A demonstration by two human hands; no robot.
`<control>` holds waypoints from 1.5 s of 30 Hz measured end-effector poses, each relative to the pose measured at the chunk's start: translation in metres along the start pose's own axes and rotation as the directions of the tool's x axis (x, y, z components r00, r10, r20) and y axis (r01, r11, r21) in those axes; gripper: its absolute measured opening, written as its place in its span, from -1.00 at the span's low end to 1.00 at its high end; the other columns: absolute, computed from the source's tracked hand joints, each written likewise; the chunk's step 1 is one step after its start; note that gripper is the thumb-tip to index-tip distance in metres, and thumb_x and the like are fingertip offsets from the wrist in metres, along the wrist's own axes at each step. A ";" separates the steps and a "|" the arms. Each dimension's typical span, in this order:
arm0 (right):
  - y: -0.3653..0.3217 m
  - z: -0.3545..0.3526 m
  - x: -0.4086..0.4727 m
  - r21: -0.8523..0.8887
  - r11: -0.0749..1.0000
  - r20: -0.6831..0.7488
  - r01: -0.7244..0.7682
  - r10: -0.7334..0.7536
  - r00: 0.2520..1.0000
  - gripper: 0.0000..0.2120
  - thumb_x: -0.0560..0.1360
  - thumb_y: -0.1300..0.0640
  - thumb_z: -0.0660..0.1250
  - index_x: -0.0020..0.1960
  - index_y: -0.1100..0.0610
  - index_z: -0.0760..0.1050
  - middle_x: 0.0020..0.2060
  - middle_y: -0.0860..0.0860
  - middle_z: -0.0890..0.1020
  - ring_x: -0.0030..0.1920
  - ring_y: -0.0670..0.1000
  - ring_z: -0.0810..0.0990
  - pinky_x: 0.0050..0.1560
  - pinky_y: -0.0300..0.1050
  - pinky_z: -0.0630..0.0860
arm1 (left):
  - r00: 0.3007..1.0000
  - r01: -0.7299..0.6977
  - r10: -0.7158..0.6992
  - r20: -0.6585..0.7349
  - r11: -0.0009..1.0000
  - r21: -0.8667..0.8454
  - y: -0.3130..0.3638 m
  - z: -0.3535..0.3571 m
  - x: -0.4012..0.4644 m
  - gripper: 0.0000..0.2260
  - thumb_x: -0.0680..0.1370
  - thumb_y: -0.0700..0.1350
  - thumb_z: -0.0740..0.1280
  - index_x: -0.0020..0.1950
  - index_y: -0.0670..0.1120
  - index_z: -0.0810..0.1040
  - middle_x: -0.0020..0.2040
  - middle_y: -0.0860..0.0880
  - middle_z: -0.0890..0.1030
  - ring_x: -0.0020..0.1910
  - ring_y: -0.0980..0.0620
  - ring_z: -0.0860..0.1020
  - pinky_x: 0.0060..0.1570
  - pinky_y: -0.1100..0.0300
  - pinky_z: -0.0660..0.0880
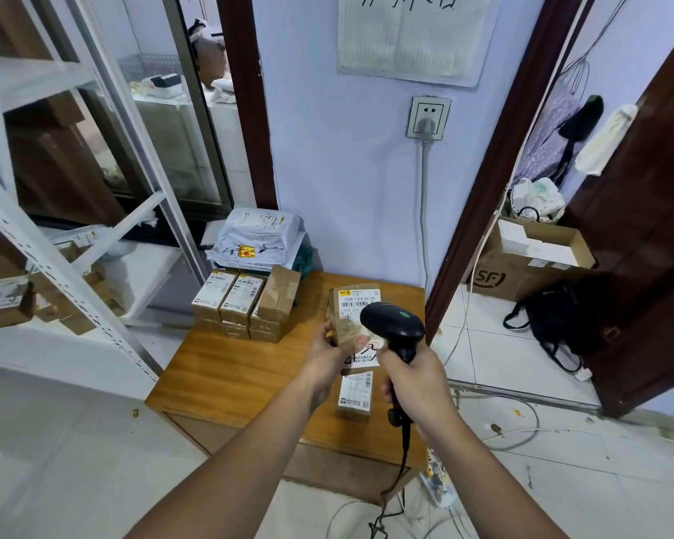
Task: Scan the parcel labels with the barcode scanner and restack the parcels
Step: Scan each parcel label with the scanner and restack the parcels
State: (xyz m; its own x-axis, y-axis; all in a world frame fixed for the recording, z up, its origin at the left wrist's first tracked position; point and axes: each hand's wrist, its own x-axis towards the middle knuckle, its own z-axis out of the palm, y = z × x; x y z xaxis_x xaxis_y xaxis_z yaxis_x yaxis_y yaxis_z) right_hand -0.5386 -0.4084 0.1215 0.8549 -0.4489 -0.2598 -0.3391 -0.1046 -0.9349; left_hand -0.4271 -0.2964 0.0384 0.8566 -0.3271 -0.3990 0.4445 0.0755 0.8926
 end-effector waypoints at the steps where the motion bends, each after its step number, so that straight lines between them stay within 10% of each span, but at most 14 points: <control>1: 0.001 -0.002 0.001 0.003 1.000 -0.011 0.006 -0.006 1.000 -0.94 0.60 0.14 0.34 0.01 0.12 0.51 -0.39 0.08 0.59 -0.54 -0.13 0.53 -0.50 -0.30 0.47 | 1.000 0.003 -0.003 -0.007 1.000 -0.001 0.000 -0.001 0.001 -0.47 0.47 -0.10 0.59 0.38 0.02 0.47 0.16 -0.06 0.72 0.04 -0.03 0.71 -0.15 0.10 0.59; 14: 0.048 -0.048 0.018 0.055 0.998 -0.091 -0.026 0.031 0.995 -0.92 0.60 0.11 0.38 0.07 0.10 0.53 -0.37 0.11 0.61 -0.40 -0.01 0.60 -0.29 -0.06 0.60 | 0.985 0.053 -0.025 -0.171 0.985 0.162 -0.018 -0.024 0.014 -0.45 0.56 -0.09 0.49 0.46 -0.01 0.30 0.27 -0.06 0.63 -0.02 0.04 0.66 -0.16 0.19 0.58; 22: 0.095 -0.044 0.041 0.031 0.988 -0.056 -0.150 0.152 0.987 -0.93 0.59 0.10 0.38 0.03 0.08 0.53 -0.47 0.02 0.55 -0.42 0.04 0.56 -0.34 -0.04 0.51 | 0.948 0.243 -0.156 -0.277 0.917 0.317 -0.071 -0.035 0.056 -0.79 0.64 -0.12 0.38 0.24 -0.14 0.48 0.08 -0.08 0.66 0.04 -0.10 0.62 -0.13 0.14 0.56; 40: 0.122 0.025 0.102 -0.016 0.964 0.005 -0.264 0.264 0.964 -0.85 0.57 0.14 0.35 -0.02 0.24 0.52 -0.43 0.10 0.53 -0.44 0.04 0.52 -0.42 -0.04 0.46 | 0.897 0.442 -0.327 -0.298 0.679 0.586 -0.205 -0.118 0.188 -0.55 0.54 0.17 0.37 0.36 -0.01 0.53 0.22 -0.10 0.62 0.14 -0.15 0.62 0.21 -0.18 0.60; 45: 0.125 0.029 0.107 -0.021 0.961 0.014 -0.275 0.275 0.961 -0.88 0.57 0.14 0.36 0.00 0.19 0.51 -0.43 0.09 0.54 -0.43 0.04 0.53 -0.42 -0.04 0.47 | 0.909 0.412 -0.298 -0.292 0.528 0.743 -0.162 -0.091 0.174 -0.40 0.62 0.06 0.37 0.60 -0.02 0.24 0.51 -0.17 0.32 0.41 -0.25 0.43 0.40 -0.10 0.45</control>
State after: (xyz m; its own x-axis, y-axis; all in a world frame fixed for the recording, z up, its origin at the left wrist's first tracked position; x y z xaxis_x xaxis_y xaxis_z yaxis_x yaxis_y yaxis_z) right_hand -0.4778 -0.4437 -0.0307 0.7340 -0.4477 -0.5107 -0.5695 0.0041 -0.8220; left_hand -0.3260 -0.2796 -0.1949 0.7227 -0.0446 -0.6897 0.3927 -0.7947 0.4628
